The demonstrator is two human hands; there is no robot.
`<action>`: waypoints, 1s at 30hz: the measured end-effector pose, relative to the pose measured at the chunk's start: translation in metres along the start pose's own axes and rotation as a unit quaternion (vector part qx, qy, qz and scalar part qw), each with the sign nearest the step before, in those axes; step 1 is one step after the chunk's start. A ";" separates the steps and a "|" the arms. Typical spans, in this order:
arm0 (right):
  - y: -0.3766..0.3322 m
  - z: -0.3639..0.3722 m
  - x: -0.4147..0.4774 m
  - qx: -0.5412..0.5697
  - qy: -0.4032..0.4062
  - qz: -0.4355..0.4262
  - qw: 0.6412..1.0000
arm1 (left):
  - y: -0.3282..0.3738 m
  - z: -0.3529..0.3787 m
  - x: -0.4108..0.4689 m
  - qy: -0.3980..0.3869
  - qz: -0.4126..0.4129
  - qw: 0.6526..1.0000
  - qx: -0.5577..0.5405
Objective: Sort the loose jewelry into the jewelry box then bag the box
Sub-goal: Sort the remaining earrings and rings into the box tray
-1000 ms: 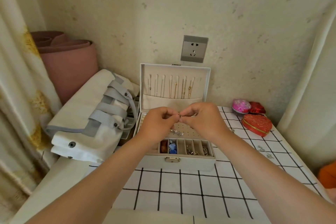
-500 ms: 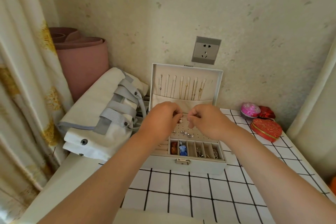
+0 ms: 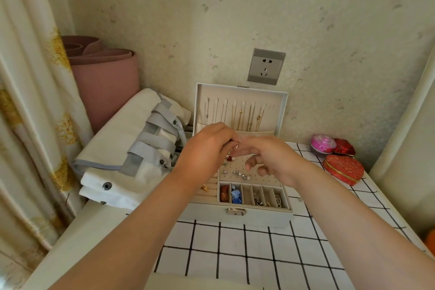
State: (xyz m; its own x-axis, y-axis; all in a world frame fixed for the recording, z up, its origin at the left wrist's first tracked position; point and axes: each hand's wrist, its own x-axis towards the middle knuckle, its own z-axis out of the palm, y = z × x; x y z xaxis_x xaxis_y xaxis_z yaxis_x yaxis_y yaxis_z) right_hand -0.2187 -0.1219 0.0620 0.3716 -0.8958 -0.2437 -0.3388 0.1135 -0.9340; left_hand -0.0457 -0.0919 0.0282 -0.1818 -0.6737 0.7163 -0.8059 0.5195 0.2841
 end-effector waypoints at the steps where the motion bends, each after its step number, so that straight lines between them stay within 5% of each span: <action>1: 0.000 -0.001 0.000 0.015 -0.002 -0.004 1.000 | 0.000 0.000 0.000 0.004 0.011 1.000 0.005; 6: 0.004 -0.003 0.002 0.046 -0.001 -0.017 0.999 | -0.002 -0.001 -0.001 0.021 -0.009 0.999 -0.024; 9: 0.004 -0.003 0.002 0.034 0.002 -0.039 0.999 | 0.003 -0.002 -0.001 0.000 -0.089 0.991 -0.101; 17: 0.002 -0.002 0.000 0.032 0.018 -0.054 0.998 | 0.009 -0.008 0.002 -0.037 -0.251 0.916 -0.312; 30: 0.003 0.000 0.002 0.054 0.037 -0.040 0.997 | 0.008 -0.005 0.001 -0.029 -0.248 0.932 -0.261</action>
State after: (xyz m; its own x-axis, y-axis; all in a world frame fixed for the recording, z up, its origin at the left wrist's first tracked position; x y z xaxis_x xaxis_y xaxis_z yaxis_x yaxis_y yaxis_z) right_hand -0.2187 -0.1233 0.0589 0.3282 -0.9325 -0.1506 -0.2140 0.0819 -0.9734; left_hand -0.0499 -0.0856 0.0340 0.0974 -0.9186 0.3830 -0.4170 0.3118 0.8537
